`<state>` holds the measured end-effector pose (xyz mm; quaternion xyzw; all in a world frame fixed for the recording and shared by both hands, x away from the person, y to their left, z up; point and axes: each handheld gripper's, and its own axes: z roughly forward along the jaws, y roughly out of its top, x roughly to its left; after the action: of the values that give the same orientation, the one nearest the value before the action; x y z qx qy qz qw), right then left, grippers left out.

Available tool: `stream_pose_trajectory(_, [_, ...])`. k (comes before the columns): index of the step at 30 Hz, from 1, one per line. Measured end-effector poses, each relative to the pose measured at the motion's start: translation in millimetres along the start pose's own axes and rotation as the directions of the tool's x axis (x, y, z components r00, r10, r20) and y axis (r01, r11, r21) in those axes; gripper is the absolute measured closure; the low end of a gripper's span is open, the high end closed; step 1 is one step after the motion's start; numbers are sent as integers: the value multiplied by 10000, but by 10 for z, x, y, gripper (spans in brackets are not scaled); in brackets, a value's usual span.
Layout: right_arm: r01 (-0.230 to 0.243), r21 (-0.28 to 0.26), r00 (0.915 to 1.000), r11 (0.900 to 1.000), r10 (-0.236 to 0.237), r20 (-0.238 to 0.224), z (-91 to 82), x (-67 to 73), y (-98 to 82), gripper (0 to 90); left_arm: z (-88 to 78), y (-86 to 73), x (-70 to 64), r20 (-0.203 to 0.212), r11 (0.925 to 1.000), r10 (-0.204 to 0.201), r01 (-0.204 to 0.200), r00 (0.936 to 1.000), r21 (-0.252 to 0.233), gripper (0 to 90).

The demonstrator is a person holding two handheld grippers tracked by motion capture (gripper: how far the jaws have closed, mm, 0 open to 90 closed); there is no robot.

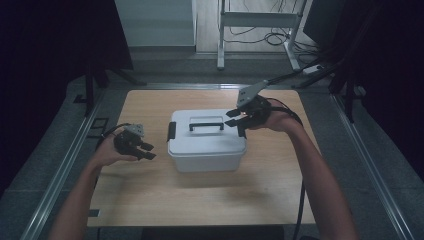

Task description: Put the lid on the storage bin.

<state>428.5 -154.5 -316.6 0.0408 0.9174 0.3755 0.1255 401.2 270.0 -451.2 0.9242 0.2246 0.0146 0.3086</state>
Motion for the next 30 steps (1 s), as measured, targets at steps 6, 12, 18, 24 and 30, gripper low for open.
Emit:
stream_pose_trajectory(6, [-835, -668, 9952, 9943, 866, 457, -222, 23, -363, 636, -17, 19, -16, -40, 10000, 10, -10, 10000, -34, 556])
stream_pose_trajectory(12, [-1461, -1269, 9838, 9811, 1576, 850, -362, 56, -698, 636, -21, 26, -16, -112, 9999, 9, -11, 9999, -129, 556])
stream_pose_trajectory(18, [-2189, -1522, 9661, 9638, 2360, 1048, -383, 75, -1035, 636, 10, 37, -24, -85, 9999, -14, 12, 10000, -133, 555])
stream_pose_trajectory(24, [-2768, -1768, 9461, 9445, 3001, 1219, -361, 94, -1327, 636, 23, 26, -15, -91, 9999, -10, 9, 10000, -154, 554])
stream_pose_trajectory(30, [-3148, -1736, 9314, 9331, 3390, 1329, -325, 107, -1518, 636, 36, 27, -11, -80, 9999, -14, 13, 10000, -152, 554])
